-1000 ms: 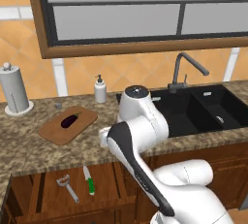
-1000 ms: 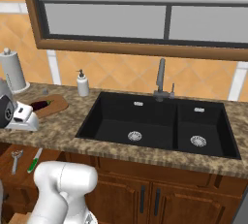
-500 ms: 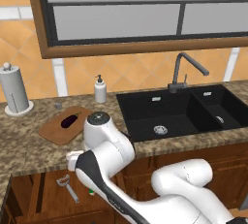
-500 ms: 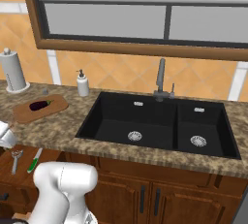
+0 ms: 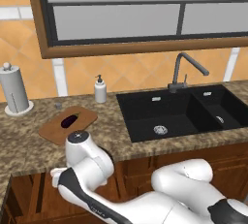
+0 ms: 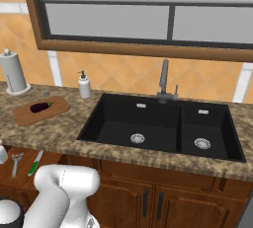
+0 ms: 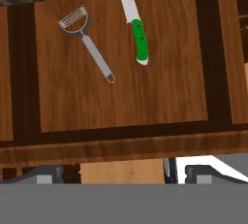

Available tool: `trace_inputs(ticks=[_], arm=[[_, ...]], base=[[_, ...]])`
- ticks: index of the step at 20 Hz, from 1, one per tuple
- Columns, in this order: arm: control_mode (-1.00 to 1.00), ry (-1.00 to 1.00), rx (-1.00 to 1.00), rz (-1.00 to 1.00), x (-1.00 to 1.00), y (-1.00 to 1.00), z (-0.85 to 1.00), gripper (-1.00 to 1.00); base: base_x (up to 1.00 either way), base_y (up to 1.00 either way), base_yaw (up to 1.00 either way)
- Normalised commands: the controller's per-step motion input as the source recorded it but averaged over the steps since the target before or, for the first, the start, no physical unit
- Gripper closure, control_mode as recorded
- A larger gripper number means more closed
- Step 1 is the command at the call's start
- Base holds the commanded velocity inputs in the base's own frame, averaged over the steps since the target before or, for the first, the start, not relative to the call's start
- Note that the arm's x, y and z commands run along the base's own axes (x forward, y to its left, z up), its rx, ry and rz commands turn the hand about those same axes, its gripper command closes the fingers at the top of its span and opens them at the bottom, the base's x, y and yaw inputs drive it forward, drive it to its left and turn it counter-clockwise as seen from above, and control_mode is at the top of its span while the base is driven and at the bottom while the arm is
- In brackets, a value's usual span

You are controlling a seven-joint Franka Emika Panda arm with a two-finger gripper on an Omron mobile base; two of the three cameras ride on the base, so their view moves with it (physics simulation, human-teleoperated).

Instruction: Place the appropriate cutting tool for cutting the eggplant skin on the cutting board.

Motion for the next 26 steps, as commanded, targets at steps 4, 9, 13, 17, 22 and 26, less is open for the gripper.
trace_inputs(ticks=[4,9,13,17,22,26], arm=[[-1.0,0.04,-0.01,0.0,0.04,0.01,-0.64,-1.0],[-1.0,0.0,-0.04,0.0,0.03,0.0,-0.57,-1.0],[-1.0,0.0,-0.01,0.0,0.19,0.0,-0.42,-1.0],[-1.0,0.04,0.0,0.01,0.29,0.0,-0.25,-1.0],[-1.0,0.03,-0.01,0.01,0.15,0.09,-0.26,-1.0],[-1.0,0.02,-0.02,0.01,0.0,0.13,-0.21,-1.0]], base=[[0.0,0.0,0.0],[0.0,0.0,0.0],[0.0,0.0,0.0],[0.0,0.0,0.0],[0.0,0.0,0.0],[0.0,0.0,0.0]])
